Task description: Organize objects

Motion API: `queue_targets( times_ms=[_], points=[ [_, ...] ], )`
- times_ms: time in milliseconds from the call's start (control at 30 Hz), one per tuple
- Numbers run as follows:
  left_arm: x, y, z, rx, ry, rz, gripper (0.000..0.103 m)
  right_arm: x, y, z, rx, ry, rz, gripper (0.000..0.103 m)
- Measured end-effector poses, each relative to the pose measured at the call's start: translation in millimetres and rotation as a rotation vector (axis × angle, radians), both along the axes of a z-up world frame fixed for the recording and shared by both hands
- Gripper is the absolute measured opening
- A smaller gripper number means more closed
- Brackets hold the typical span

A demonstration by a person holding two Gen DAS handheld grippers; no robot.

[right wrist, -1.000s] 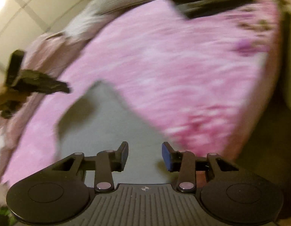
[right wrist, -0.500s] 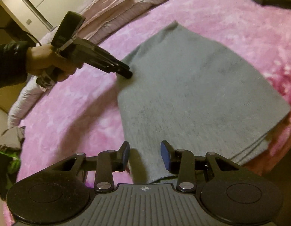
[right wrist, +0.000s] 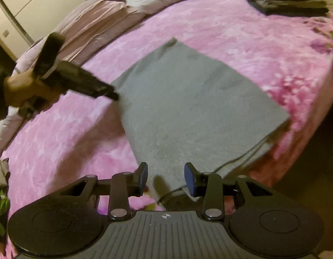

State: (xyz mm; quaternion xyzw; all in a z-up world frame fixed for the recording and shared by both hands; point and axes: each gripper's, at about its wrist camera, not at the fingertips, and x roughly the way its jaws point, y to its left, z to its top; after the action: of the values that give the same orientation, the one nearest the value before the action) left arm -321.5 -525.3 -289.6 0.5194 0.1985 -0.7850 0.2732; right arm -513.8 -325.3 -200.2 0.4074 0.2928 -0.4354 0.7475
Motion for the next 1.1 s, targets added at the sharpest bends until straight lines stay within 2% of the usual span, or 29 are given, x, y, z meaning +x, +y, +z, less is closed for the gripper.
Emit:
queue_targets(
  times_ms=[100,200,267,367,433,467,500,633,700,767,900,1067,1100],
  points=[
    [11,20,11,0.018,0.056,0.045,0.026,3,1,1,0.03,0.011,0.011,0.038],
    [10,36,1,0.023,0.072,0.049,0.026,8,-6,-20,0.087,0.024,0.028,0.041],
    [8,43,-11,0.035,0.072,0.054,0.026,8,-10,-30,0.114,0.064,0.004,0.042],
    [14,57,-17,0.037,0.088,0.082,0.026,-2,-3,-17,0.108,0.014,-0.073,0.043],
    [18,68,-15,0.037,0.096,0.104,0.026,-10,6,-15,0.134,-0.022,-0.138,0.05],
    [19,72,-13,0.037,0.1,0.108,0.026,-15,11,-17,0.154,-0.042,-0.185,0.058],
    [19,77,-10,0.039,0.107,0.111,0.026,-18,14,-20,0.174,-0.068,-0.236,0.062],
    [11,86,4,-0.008,0.107,0.073,0.027,-20,24,-35,0.233,-0.238,-0.425,0.066],
    [1,86,7,-0.043,0.097,0.014,0.027,-13,29,-48,0.244,-0.318,-0.509,0.072],
    [-10,84,8,-0.069,0.086,-0.058,0.027,-6,37,-63,0.246,-0.413,-0.6,0.074],
    [-31,72,-2,-0.117,0.05,-0.164,0.027,5,48,-93,0.197,-0.508,-0.76,0.074],
    [-42,70,-16,-0.145,0.013,-0.219,0.029,-4,60,-110,0.111,-0.666,-0.936,0.074],
    [-42,72,-16,-0.148,0.011,-0.216,0.029,-6,60,-112,0.112,-0.679,-0.96,0.067]
  ],
)
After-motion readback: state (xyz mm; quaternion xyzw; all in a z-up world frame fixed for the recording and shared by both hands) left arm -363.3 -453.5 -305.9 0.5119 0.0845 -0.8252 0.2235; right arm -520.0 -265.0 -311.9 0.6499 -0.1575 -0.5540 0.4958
